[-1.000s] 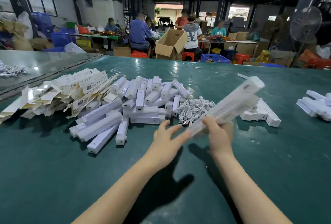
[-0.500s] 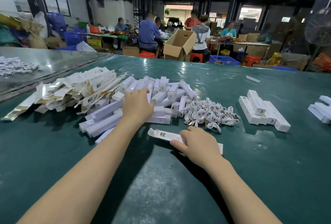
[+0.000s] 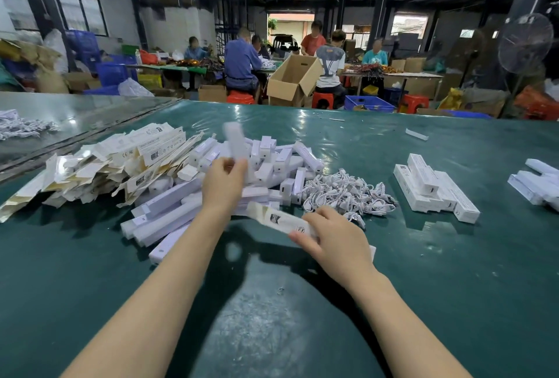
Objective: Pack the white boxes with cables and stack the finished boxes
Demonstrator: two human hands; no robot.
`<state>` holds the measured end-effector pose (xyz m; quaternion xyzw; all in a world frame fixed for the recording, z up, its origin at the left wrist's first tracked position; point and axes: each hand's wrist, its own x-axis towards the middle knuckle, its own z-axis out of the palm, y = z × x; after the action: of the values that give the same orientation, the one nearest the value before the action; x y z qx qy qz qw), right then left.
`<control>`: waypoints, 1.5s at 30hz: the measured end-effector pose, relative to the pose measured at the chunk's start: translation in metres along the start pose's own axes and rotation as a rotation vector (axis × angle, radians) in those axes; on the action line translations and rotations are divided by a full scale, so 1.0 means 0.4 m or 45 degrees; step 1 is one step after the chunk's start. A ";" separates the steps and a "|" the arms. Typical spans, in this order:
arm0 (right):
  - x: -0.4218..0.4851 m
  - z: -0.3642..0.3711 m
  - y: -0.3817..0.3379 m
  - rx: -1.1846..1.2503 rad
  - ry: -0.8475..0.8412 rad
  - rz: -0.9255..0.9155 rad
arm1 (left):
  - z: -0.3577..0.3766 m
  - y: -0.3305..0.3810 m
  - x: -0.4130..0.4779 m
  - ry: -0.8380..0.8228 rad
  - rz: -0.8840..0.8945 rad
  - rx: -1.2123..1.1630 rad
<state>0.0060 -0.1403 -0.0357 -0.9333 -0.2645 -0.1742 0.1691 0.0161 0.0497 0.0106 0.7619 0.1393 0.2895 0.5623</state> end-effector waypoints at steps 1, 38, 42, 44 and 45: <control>0.000 0.000 0.004 -0.012 0.031 0.023 | -0.004 0.001 -0.023 -0.023 -0.075 -0.397; -0.029 -0.013 0.008 0.190 0.278 0.086 | 0.021 -0.068 -0.116 -0.144 0.021 -0.400; -0.030 -0.011 0.005 0.208 0.335 0.105 | 0.035 -0.059 -0.128 -0.162 0.181 -0.281; -0.031 -0.012 0.004 0.207 0.376 0.106 | 0.049 -0.056 -0.138 -0.161 0.274 -0.153; -0.031 -0.013 0.002 0.205 0.390 0.107 | 0.055 -0.053 -0.143 -0.160 0.293 -0.133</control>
<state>-0.0045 -0.1484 -0.0365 -0.8894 -0.2096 -0.2855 0.2889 -0.0138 0.0090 -0.0300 0.7593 0.0001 0.3106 0.5718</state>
